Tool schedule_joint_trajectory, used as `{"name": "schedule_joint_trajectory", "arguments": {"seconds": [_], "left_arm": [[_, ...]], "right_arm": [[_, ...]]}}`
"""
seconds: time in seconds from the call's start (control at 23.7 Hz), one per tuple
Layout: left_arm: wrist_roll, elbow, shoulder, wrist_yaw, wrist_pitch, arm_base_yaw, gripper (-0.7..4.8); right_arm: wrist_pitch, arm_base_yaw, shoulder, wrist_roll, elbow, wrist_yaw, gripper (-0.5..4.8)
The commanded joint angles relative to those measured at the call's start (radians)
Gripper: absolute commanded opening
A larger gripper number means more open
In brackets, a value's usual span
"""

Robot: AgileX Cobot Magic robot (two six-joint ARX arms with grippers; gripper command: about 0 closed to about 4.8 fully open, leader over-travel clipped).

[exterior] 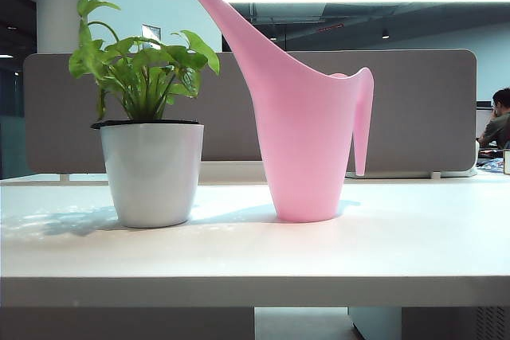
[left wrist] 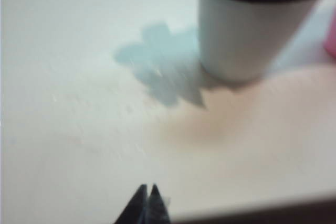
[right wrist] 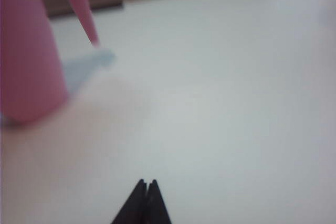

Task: Pick up the watering can from the table, water the potted plant, and put the can back.

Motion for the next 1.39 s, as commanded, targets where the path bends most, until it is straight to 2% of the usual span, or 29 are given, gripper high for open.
{"name": "schedule_joint_trajectory", "arguments": {"seconds": [0.04, 0.17, 0.29, 0.34, 0.46, 0.59, 0.76, 0.84, 0.93, 0.97, 1.05, 1.18, 1.39], "left_arm": [[0.015, 0.245, 0.222, -0.003, -0.094, -0.11, 0.03], [0.015, 0.413, 0.351, -0.003, -0.112, -0.177, 0.03], [0.015, 0.571, 0.449, -0.003, -0.104, -0.231, 0.03], [0.015, 0.626, 0.487, -0.003, -0.09, -0.249, 0.03], [0.015, 0.744, 0.576, -0.003, -0.042, -0.285, 0.03], [0.015, 0.829, 0.652, -0.003, 0.079, -0.311, 0.03], [0.015, 0.849, 0.681, 0.004, 0.204, -0.332, 0.03], [0.015, 0.849, 0.683, 0.004, 0.23, -0.332, 0.03], [0.015, 0.849, 0.683, 0.004, 0.229, -0.332, 0.03], [0.015, 0.849, 0.683, 0.004, 0.226, -0.332, 0.03], [0.015, 0.849, 0.683, 0.006, 0.214, -0.332, 0.03], [0.015, 0.849, 0.683, 0.004, 0.212, -0.332, 0.03], [0.015, 0.849, 0.683, 0.004, 0.212, -0.332, 0.03]], "right_arm": [[0.037, 0.002, 0.002, 0.03, 0.217, -0.172, -0.05], [0.03, 0.002, 0.016, -0.026, 0.331, -0.248, -0.05], [-0.018, 0.001, 0.051, -0.169, 0.432, -0.34, -0.01], [-0.05, 0.001, 0.074, -0.206, 0.468, -0.352, 0.22], [-0.114, 0.0, 0.148, -0.263, 0.542, -0.346, 1.06], [-0.087, 0.0, 0.267, -0.285, 0.566, -0.294, 1.17], [-0.044, 0.001, 0.422, -0.285, 0.562, -0.286, 1.26], [0.055, 0.001, 0.508, -0.291, 0.534, -0.289, 1.49], [0.195, 0.001, 0.585, -0.289, 0.488, -0.29, 1.49], [0.307, 0.001, 0.658, -0.27, 0.451, -0.3, 1.49], [0.399, 0.001, 0.762, -0.208, 0.424, -0.311, 1.49], [0.434, 0.003, 0.858, -0.123, 0.421, -0.331, 1.49], [0.436, 0.008, 0.881, -0.121, 0.42, -0.331, 1.49]]}}
